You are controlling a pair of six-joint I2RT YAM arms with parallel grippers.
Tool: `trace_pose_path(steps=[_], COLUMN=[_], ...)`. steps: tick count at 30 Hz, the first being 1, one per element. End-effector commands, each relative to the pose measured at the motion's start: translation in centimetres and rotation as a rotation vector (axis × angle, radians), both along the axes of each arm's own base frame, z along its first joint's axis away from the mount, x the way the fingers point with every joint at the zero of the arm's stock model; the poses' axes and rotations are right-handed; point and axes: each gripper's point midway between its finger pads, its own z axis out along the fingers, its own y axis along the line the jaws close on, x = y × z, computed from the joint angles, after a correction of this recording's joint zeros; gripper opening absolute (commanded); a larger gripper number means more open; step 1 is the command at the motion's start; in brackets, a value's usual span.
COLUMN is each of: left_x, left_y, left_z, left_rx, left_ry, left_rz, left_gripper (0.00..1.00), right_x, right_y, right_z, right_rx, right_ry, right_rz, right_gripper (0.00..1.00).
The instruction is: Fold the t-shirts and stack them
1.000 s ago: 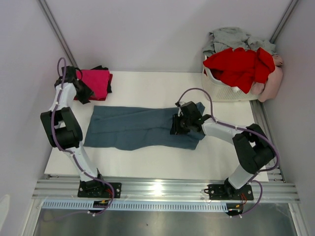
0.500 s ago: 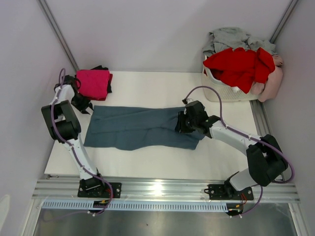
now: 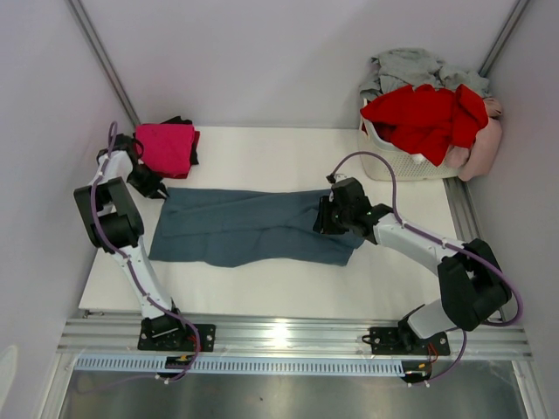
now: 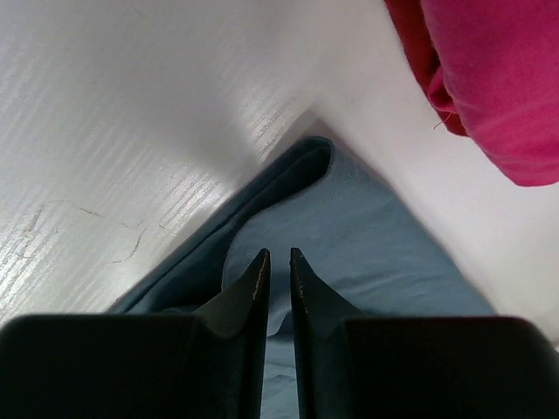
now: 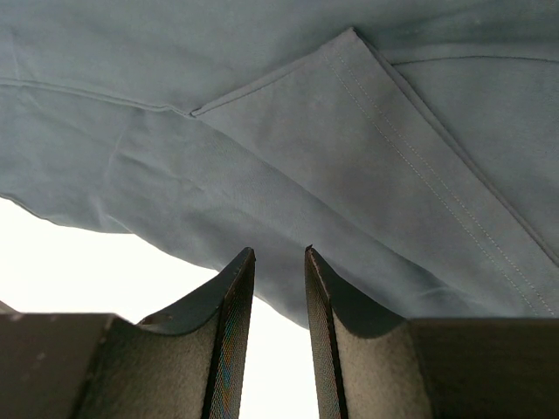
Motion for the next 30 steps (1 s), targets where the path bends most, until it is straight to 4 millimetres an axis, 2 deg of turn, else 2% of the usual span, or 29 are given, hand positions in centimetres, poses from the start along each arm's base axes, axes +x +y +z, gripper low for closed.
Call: trace_pose_path(steps=[1,6,10,15,17,19,21,22,26,30], left_x=[-0.1,-1.2,-2.0,-3.2,-3.1,-3.1,-3.0,-3.0,-2.4,-0.8], left_y=[-0.6,-1.2,-0.6,-1.1,-1.3,-1.4,-1.7,-1.8,-1.5,-0.6], left_z=[0.6,0.6,1.2,0.6,0.8,0.6,0.6,0.6,1.0,3.3], left_rx=[-0.031,-0.052,-0.008,-0.011,-0.017,-0.025,-0.038,-0.040,-0.032,0.009], left_ry=[-0.024,0.001,0.016,0.035,0.021,0.018,0.012,0.010,-0.009,-0.074], left_rz=[-0.038,-0.022,-0.015,-0.017,-0.018,-0.023,-0.031,-0.031,-0.028,-0.017], left_gripper=[0.18,0.25,0.30,0.30,0.28,0.20,0.04,0.01,0.00,0.01], right_x=[1.2,1.3,1.2,1.2,1.2,1.1,1.1,1.1,1.0,0.7], right_y=[0.4,0.9,0.9,1.1,1.2,1.2,1.1,1.1,1.0,0.8], right_z=[1.5,1.8,2.0,1.9,1.8,1.7,1.7,1.6,1.6,1.7], right_rx=[0.006,0.024,0.034,0.042,0.044,0.045,0.041,0.041,0.035,0.030], right_ry=[-0.046,-0.045,-0.053,-0.055,-0.052,-0.050,-0.050,-0.048,-0.046,-0.053], right_rz=[0.004,0.016,0.014,0.020,0.023,0.027,0.026,0.025,0.027,0.029], right_gripper=[0.34,0.34,0.34,0.33,0.34,0.33,0.34,0.34,0.33,0.33])
